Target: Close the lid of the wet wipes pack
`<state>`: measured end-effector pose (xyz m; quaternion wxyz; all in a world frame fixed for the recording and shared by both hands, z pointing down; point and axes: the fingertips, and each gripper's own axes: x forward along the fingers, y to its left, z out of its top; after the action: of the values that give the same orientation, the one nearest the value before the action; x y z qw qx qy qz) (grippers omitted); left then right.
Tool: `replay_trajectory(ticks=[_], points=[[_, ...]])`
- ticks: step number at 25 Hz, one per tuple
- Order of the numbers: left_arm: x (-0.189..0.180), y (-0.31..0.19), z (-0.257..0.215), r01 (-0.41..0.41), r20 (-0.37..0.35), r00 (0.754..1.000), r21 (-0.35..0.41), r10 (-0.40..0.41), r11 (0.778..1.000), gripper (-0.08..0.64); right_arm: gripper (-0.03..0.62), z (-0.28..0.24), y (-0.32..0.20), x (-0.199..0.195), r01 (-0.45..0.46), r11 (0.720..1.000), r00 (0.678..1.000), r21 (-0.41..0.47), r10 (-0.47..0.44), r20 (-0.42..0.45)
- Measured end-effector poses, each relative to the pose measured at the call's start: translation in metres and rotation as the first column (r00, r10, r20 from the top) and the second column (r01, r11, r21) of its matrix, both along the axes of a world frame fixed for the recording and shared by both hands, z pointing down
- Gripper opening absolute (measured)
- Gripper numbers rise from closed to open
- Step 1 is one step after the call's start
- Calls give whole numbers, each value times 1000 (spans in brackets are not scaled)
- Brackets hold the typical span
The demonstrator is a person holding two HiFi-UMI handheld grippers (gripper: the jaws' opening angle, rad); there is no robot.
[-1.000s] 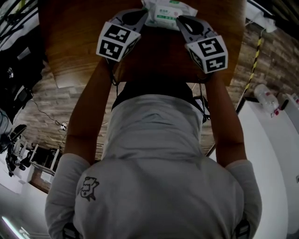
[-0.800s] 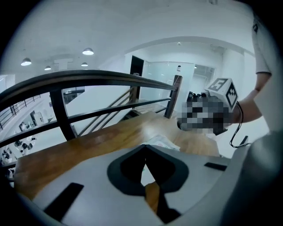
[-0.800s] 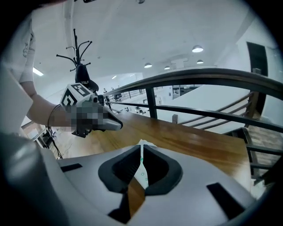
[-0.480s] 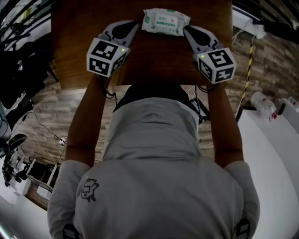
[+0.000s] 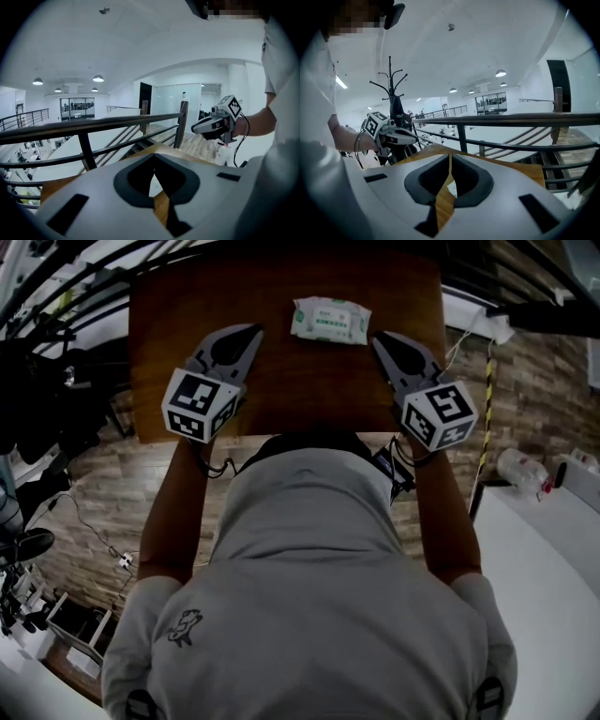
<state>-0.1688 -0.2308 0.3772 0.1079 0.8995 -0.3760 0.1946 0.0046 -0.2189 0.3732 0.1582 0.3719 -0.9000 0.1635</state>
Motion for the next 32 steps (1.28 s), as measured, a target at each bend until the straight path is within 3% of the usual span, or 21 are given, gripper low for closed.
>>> replay_trajectory(ticks=[5,9,16,32], points=[[-11,21,-42,9,-24,1000,62,-7,998,14,43,-35,20,-8,2,999,1000,49,-3,11],[-17,39,-61,-13,12,1000,125,12,992,13,43,-49,31,-7,-6,997,1000,71,5,12],[-33,68,-87,33,-92,996,114,-22,993,14,43,-80,55,-9,-32,993,999,118,27,48],[-41,87,-106,23,-113,994,160,-4,987,12,43,-89,72,-13,-68,989,996,129,59,73]])
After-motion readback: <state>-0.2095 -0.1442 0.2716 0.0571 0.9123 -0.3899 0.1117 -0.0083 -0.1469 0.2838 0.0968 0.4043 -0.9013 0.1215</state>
